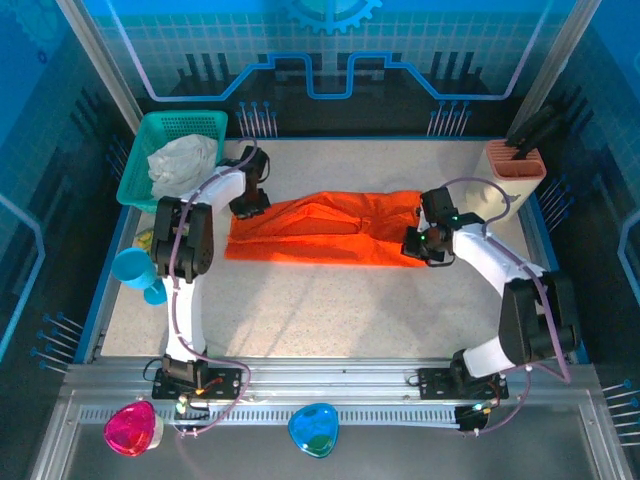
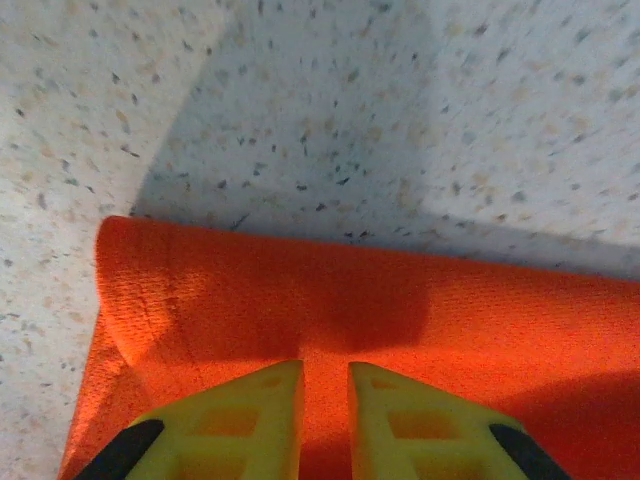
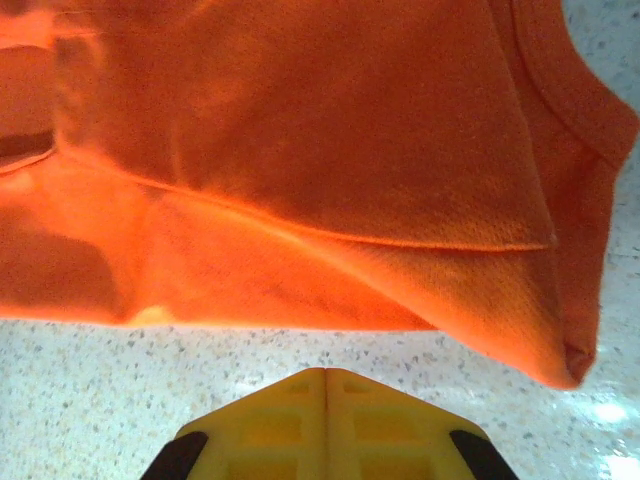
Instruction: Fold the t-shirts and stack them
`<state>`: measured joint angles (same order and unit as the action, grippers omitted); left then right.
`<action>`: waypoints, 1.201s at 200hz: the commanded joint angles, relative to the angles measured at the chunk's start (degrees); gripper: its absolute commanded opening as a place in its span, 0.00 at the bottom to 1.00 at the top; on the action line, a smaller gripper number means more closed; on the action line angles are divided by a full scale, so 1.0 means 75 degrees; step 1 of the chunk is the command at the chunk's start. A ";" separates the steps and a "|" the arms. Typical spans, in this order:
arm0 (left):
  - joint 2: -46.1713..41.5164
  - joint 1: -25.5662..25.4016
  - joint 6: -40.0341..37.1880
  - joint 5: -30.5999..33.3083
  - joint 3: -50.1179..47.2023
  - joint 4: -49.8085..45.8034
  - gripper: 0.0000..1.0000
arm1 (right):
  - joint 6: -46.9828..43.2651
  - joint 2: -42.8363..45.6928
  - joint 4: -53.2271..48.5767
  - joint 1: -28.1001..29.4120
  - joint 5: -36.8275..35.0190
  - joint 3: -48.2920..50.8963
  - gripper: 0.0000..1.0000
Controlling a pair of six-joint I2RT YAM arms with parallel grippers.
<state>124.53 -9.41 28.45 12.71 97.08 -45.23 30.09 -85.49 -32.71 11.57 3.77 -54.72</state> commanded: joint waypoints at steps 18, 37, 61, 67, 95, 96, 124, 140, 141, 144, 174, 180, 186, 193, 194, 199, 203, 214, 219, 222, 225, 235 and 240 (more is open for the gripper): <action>-0.0148 -0.0058 -0.0166 -0.0237 -0.0442 -0.0035 0.19 | 0.0242 -0.1682 0.0330 -0.0477 0.0272 -0.0598 0.00; -0.0257 -0.0178 -0.0214 -0.0289 -0.0930 0.0065 0.18 | -0.0069 -0.2674 0.0138 -0.0688 0.0402 -0.1241 0.00; -0.0461 -0.0490 -0.0264 -0.0199 -0.1561 0.0113 0.18 | -0.0503 -0.3691 -0.0373 -0.0864 0.0273 -0.2354 0.00; -0.0532 -0.0573 -0.0264 -0.0189 -0.1733 0.0113 0.18 | -0.0608 -0.3905 -0.0502 -0.0910 0.0283 -0.2646 0.00; -0.1096 -0.0951 -0.0030 -0.0133 -0.2688 0.0168 0.17 | -0.1162 -0.4854 -0.1200 -0.1057 0.0209 -0.4370 0.00; -0.1122 -0.0962 -0.0013 -0.0146 -0.2730 0.0176 0.17 | -0.1186 -0.4890 -0.1232 -0.1065 0.0199 -0.4408 0.00; -0.2013 -0.1466 0.0590 -0.0643 -0.3875 0.0492 0.18 | -0.1913 -0.6183 -0.2321 -0.1114 -0.0036 -0.6901 0.00; -0.2531 -0.1816 0.1105 -0.1143 -0.4529 0.0860 0.18 | -0.2289 -0.7185 -0.3015 -0.1132 -0.0063 -0.8525 0.00; -0.2559 -0.1851 0.1146 -0.1173 -0.4570 0.0885 0.18 | -0.2301 -0.7244 -0.3059 -0.1133 -0.0060 -0.8630 0.00; -0.2649 -0.1940 0.1256 -0.1262 -0.4681 0.0941 0.18 | -0.2381 -0.7431 -0.3170 -0.1124 -0.0037 -0.8946 0.00; -0.3309 -0.2978 0.2548 -0.1906 -0.5475 0.1695 0.21 | -0.2877 -0.9077 -0.4057 -0.1143 0.0309 -1.1800 0.00; -0.3375 -0.3241 0.2802 -0.1967 -0.5537 0.1828 0.21 | -0.2919 -0.9289 -0.4077 -0.1144 0.0382 -1.2200 0.00; -0.3422 -0.3478 0.3043 -0.2027 -0.5580 0.1972 0.21 | -0.2943 -0.9501 -0.4039 -0.1139 0.0456 -1.2531 0.00; -0.3455 -0.3789 0.3328 -0.2087 -0.5606 0.2149 0.22 | -0.3008 -0.9715 -0.4018 -0.1150 0.0627 -1.2883 0.00; -0.3461 -0.3822 0.3359 -0.2096 -0.5601 0.2180 0.22 | -0.3017 -0.9734 -0.4030 -0.1147 0.0666 -1.2965 0.00; -0.3483 -0.4023 0.3532 -0.2152 -0.5591 0.2315 0.23 | -0.3021 -0.9911 -0.4130 -0.1161 0.0750 -1.3344 0.00; -0.3491 -0.4163 0.3650 -0.2173 -0.5569 0.2401 0.24 | -0.3028 -0.9985 -0.4110 -0.1159 0.0804 -1.3535 0.00; -0.3513 -0.4514 0.3874 -0.2210 -0.5438 0.2559 0.26 | -0.3032 -0.9975 -0.3844 -0.1179 0.1045 -1.3631 0.00; -0.3533 -0.4629 0.3925 -0.2221 -0.5341 0.2578 0.27 | -0.3024 -0.9893 -0.3678 -0.1179 0.1187 -1.3549 0.00; -0.3537 -0.4686 0.3935 -0.2222 -0.5278 0.2569 0.28 | -0.3024 -0.9834 -0.3581 -0.1174 0.1291 -1.3484 0.00; -0.3548 -0.4731 0.3933 -0.2216 -0.5209 0.2547 0.28 | -0.3011 -0.9756 -0.3503 -0.1179 0.1381 -1.3419 0.00; -0.3635 -0.4802 0.3896 -0.2134 -0.4953 0.2331 0.30 | -0.2993 -0.9521 -0.3318 -0.1178 0.1665 -1.3220 0.00; -0.3700 -0.4809 0.3850 -0.2054 -0.4835 0.2184 0.31 | -0.2999 -0.9386 -0.3292 -0.1169 0.1763 -1.3145 0.00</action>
<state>98.83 -44.58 53.41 -1.56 57.10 -27.57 8.86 -158.58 -58.37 3.60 10.66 -153.86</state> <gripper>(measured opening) 0.292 0.051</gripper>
